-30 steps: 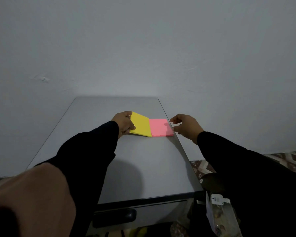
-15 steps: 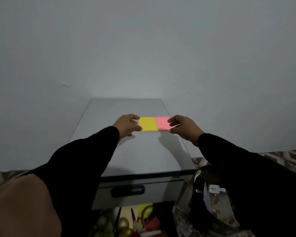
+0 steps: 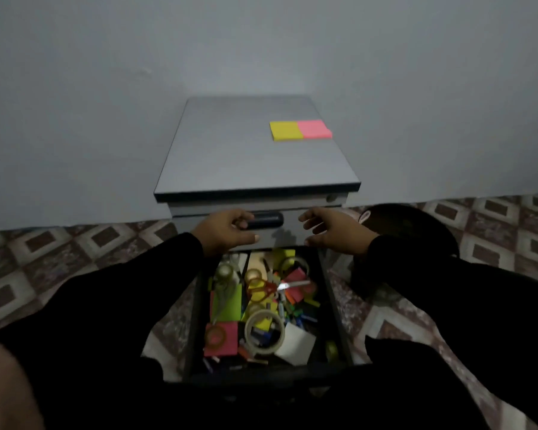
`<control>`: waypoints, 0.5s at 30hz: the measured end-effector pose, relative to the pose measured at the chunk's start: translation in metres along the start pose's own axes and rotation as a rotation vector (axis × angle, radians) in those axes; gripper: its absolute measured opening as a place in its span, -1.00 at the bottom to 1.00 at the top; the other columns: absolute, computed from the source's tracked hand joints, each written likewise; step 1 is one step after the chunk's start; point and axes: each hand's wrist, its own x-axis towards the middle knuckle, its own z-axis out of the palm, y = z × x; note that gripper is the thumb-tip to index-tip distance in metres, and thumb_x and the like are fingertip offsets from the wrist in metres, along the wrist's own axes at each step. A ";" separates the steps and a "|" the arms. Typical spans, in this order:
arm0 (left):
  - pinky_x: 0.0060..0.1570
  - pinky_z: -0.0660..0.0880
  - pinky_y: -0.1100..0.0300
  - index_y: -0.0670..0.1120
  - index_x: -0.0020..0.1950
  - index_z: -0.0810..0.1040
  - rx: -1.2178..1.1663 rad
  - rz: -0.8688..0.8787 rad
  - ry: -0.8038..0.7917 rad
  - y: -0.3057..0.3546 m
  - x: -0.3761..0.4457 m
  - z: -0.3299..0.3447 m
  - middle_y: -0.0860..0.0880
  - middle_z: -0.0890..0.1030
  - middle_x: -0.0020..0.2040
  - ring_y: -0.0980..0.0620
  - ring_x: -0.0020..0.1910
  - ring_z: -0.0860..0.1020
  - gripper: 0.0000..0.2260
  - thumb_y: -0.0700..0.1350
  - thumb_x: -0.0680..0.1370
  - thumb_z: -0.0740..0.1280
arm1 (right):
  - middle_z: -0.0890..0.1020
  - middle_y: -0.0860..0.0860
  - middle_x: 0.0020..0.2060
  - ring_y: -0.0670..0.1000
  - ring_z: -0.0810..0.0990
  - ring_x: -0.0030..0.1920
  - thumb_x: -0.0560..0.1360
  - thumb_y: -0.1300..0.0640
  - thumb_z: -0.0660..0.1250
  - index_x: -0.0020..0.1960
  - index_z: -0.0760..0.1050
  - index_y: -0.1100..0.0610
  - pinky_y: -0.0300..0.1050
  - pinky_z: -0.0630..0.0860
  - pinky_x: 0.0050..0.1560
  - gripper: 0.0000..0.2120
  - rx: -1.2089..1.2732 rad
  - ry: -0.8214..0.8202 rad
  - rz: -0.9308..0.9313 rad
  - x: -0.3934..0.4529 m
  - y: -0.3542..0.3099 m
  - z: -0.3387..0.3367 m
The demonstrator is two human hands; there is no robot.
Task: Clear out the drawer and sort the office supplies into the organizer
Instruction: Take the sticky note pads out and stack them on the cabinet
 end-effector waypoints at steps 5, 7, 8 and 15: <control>0.19 0.45 0.06 -0.16 0.31 0.45 -0.049 -0.138 -0.076 -0.054 -0.025 0.042 -0.20 0.52 0.19 -0.10 0.15 0.53 -0.55 -0.14 0.46 0.44 | 0.55 0.05 0.06 0.05 0.54 0.05 0.44 0.23 0.39 0.24 0.41 0.15 -0.11 0.47 0.04 -0.61 0.006 -0.081 0.062 -0.013 0.030 0.054; 0.19 0.43 0.09 -0.16 0.31 0.44 -0.043 -0.173 -0.091 -0.072 -0.032 0.058 -0.19 0.52 0.20 -0.11 0.20 0.51 -0.55 -0.14 0.45 0.44 | 0.51 -0.01 -0.01 -0.01 0.50 -0.03 0.45 0.23 0.38 0.22 0.41 0.14 -0.16 0.43 -0.03 -0.63 0.002 -0.112 0.089 -0.017 0.040 0.074; 0.18 0.42 0.11 -0.15 0.33 0.42 -0.025 -0.189 -0.100 -0.080 -0.034 0.065 -0.18 0.51 0.22 -0.10 0.21 0.50 -0.53 -0.13 0.46 0.44 | 0.49 -0.01 -0.01 -0.02 0.49 -0.05 0.44 0.23 0.38 0.22 0.41 0.14 -0.15 0.42 -0.02 -0.63 0.005 -0.121 0.102 -0.017 0.046 0.083; 0.14 0.39 0.12 -0.15 0.44 0.28 -0.010 -0.336 -0.038 -0.139 -0.034 0.100 -0.19 0.46 0.29 -0.17 0.22 0.46 -0.40 -0.14 0.46 0.44 | 0.53 0.11 0.19 0.07 0.54 0.12 0.46 0.26 0.36 0.30 0.38 0.18 -0.14 0.44 0.09 -0.58 0.060 -0.172 0.214 -0.009 0.077 0.139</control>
